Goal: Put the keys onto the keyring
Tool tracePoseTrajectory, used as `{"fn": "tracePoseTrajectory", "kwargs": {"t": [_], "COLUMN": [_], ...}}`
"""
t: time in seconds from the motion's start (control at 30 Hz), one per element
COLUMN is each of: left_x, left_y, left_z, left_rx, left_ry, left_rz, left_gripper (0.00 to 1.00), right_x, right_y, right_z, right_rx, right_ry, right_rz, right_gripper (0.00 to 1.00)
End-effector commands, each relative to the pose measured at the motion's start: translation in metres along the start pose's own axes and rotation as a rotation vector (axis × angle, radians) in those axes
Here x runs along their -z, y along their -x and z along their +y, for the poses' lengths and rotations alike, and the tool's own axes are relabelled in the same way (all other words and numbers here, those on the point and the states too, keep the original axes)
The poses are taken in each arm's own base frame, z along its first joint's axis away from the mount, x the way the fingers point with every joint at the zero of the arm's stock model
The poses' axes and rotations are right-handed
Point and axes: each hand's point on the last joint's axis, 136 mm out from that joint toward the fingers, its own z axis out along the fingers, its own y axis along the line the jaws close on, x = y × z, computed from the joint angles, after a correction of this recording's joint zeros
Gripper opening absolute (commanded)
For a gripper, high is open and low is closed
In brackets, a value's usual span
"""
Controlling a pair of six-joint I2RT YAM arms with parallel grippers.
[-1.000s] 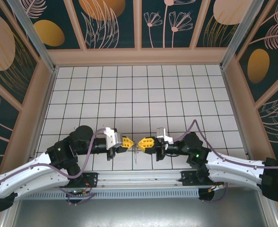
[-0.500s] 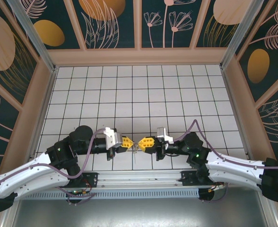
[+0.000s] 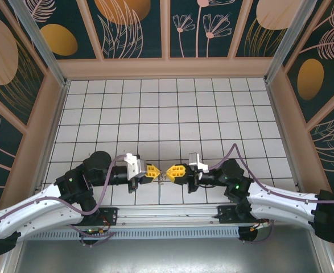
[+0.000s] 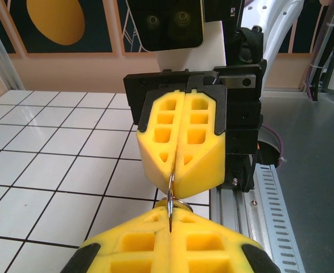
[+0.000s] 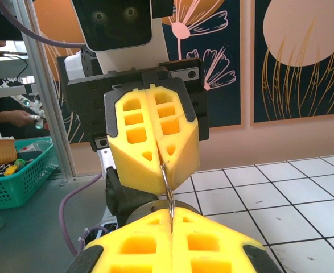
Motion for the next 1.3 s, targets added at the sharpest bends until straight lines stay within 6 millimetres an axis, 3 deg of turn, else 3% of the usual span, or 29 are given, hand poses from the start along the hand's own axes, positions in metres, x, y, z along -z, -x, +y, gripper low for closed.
{"fn": "tracePoseTrajectory", "kwargs": {"t": [0.0,1.27], "left_x": [0.0038,0.0022], "left_y": [0.0169,0.0154], "left_z": [-0.0013,-0.0025], "left_rx": [-0.029,-0.029], "left_ry": [-0.006,-0.016], "left_rz": [-0.047,-0.046], "left_gripper": [0.00,0.00], "right_x": [-0.0004,0.0004], "right_y": [0.0139,0.0189], "right_z": [0.0037,-0.0003], "right_rx": [0.015,0.018], "right_ry": [0.024,0.017], "right_rz": [-0.049,-0.078], "right_gripper": [0.00,0.00]}}
